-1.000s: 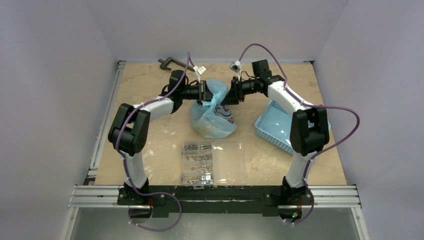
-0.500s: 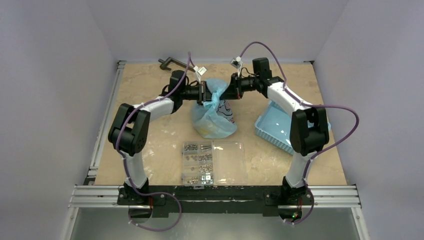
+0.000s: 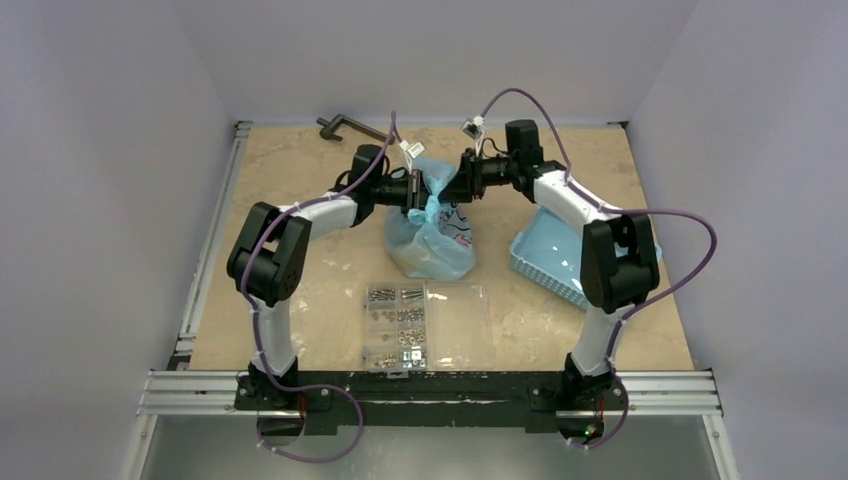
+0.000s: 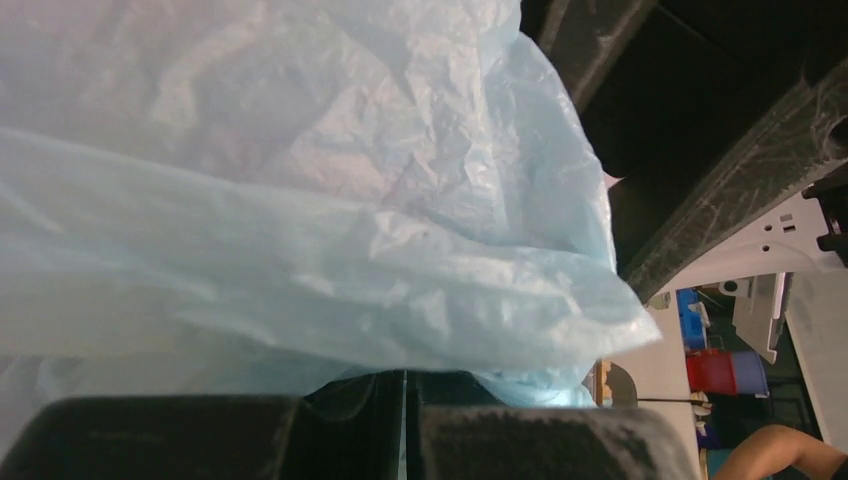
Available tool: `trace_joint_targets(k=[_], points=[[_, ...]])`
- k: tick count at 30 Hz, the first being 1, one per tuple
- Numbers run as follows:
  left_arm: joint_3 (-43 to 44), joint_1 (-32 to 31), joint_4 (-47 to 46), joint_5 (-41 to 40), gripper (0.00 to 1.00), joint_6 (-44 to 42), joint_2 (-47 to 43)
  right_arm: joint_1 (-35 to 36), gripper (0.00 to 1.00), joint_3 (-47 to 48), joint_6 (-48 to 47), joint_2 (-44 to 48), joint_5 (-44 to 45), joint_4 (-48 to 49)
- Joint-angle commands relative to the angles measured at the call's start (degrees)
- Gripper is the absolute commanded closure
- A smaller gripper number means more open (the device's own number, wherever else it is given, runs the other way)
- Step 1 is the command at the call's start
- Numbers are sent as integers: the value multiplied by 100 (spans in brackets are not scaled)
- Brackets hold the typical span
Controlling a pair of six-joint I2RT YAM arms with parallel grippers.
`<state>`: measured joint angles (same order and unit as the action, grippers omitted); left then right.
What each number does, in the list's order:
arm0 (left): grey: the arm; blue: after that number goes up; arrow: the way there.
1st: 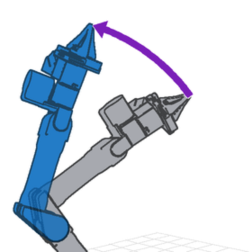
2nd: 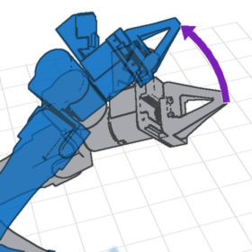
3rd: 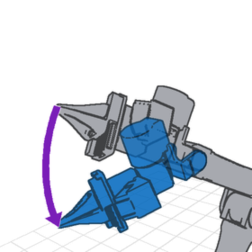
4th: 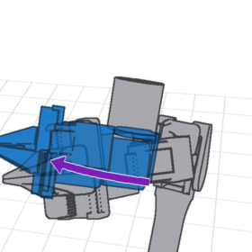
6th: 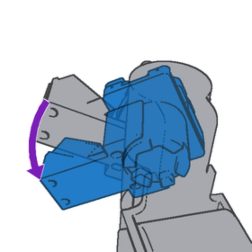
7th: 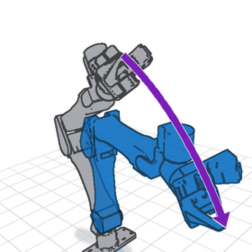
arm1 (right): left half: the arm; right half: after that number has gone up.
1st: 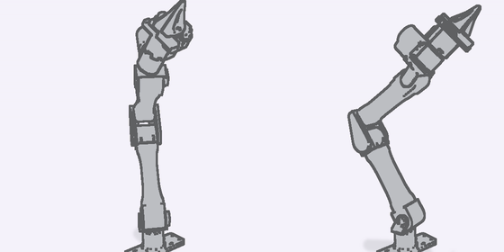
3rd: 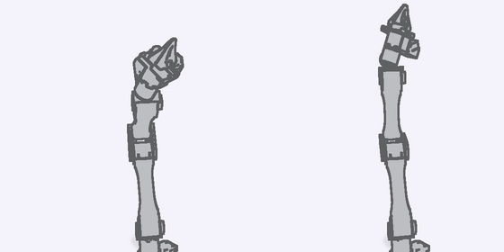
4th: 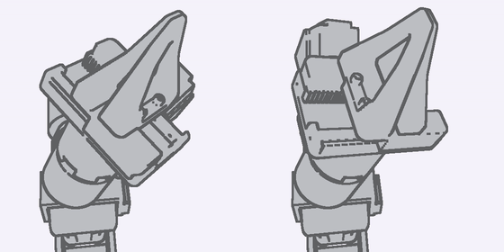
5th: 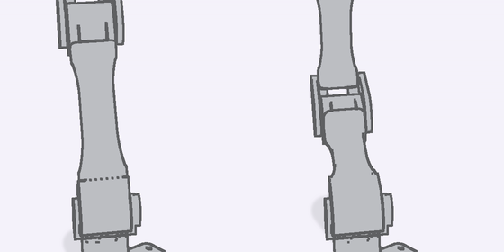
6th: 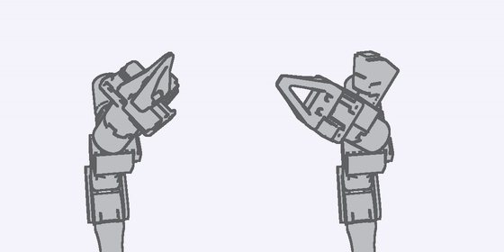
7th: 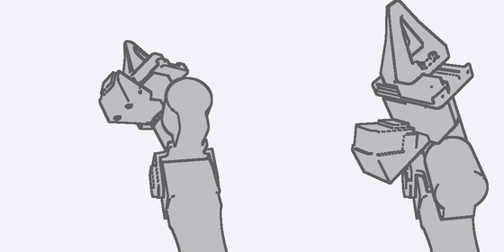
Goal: Place the fake fruits into the plastic bag and tie a complex knot
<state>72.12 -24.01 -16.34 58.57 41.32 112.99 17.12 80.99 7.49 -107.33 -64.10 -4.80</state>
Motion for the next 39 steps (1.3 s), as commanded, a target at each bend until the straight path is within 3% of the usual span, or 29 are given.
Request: trace_joint_targets(k=[1,3,8,9,13,16,18,23,32,35,39], points=[[173,16,-506,142,100,227,-32,-319,59,155,-619,553,-283,-874],[146,19,-553,174,100,242,-63,-560,52,341,-676,600,-280,-1139],[136,19,-634,181,100,284,-103,-944,53,451,-1072,739,-233,-1882],[136,19,-652,178,100,300,-102,-962,56,370,-1163,760,-185,-1989],[128,21,-704,199,100,311,-103,-903,82,-73,-1242,755,356,-1896],[103,17,-789,220,100,342,-119,-718,87,-206,-1200,654,653,-1585],[84,11,-799,217,100,333,-120,-612,84,-232,-903,551,599,-1202],[87,2,-666,201,100,188,-126,-413,60,-203,-90,489,199,-254],[123,-196,-827,208,100,244,-72,63,55,-114,221,291,343,387],[148,-241,-808,242,100,218,-26,223,63,-80,479,178,406,827],[144,-254,-475,159,100,-2,2,338,81,-110,1056,261,351,1406]])
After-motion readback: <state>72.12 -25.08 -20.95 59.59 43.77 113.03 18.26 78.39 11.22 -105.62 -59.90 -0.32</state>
